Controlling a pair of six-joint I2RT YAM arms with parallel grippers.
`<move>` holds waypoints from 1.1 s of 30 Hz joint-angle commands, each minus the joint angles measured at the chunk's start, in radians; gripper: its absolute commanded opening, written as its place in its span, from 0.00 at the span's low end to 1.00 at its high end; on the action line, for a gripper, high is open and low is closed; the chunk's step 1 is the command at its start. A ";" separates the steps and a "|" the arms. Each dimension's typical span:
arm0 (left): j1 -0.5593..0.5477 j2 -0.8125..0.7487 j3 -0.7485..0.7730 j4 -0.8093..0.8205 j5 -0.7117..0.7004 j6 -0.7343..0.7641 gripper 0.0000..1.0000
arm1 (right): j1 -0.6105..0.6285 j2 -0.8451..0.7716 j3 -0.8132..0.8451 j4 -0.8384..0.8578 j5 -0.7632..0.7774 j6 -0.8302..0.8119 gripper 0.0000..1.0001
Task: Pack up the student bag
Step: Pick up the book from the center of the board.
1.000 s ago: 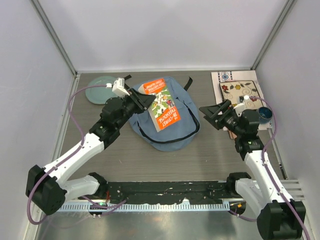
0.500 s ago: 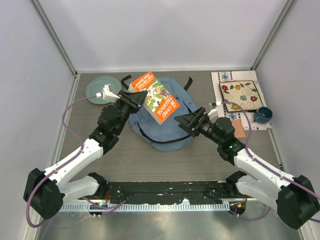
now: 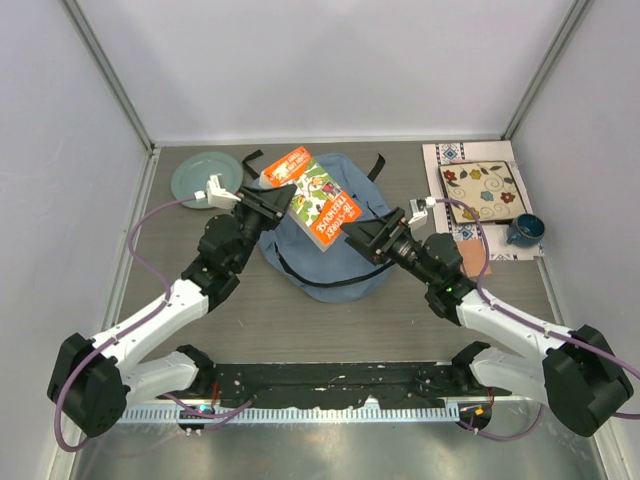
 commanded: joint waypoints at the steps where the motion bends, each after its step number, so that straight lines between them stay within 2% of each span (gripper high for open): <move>1: -0.004 -0.039 0.017 0.149 -0.036 -0.036 0.00 | 0.010 0.005 0.031 0.117 0.032 0.020 0.85; 15: -0.031 -0.022 0.023 0.167 0.002 -0.071 0.00 | 0.009 0.149 0.143 0.202 -0.047 0.053 0.85; 18: -0.034 -0.007 0.023 0.173 0.004 -0.075 0.00 | 0.010 0.169 0.154 0.261 -0.057 0.094 0.84; 21: -0.036 0.007 0.025 0.180 0.007 -0.078 0.00 | 0.012 0.189 0.148 0.327 -0.047 0.129 0.79; 24: -0.039 0.013 0.025 0.181 0.007 -0.079 0.00 | 0.013 0.193 0.142 0.352 -0.038 0.135 0.64; 25: -0.041 0.016 0.023 0.181 0.010 -0.078 0.00 | 0.013 0.189 0.140 0.352 -0.031 0.131 0.56; 27: -0.039 0.021 0.021 0.169 0.016 -0.076 0.00 | 0.013 0.184 0.139 0.352 -0.024 0.125 0.49; 28: -0.041 0.030 0.031 0.157 0.022 -0.072 0.00 | 0.013 0.184 0.137 0.356 -0.021 0.123 0.39; 30: -0.041 0.048 0.057 0.070 0.076 -0.026 0.00 | 0.013 0.178 0.134 0.364 -0.013 0.119 0.28; 31: -0.041 0.058 0.077 0.040 0.097 -0.009 0.00 | 0.013 0.172 0.130 0.364 -0.008 0.106 0.14; 32: -0.041 0.073 0.080 0.022 0.135 0.016 0.01 | 0.012 0.145 0.128 0.349 0.002 0.091 0.07; 33: -0.041 0.078 0.081 -0.022 0.156 0.069 0.06 | 0.010 0.122 0.126 0.280 0.013 0.068 0.02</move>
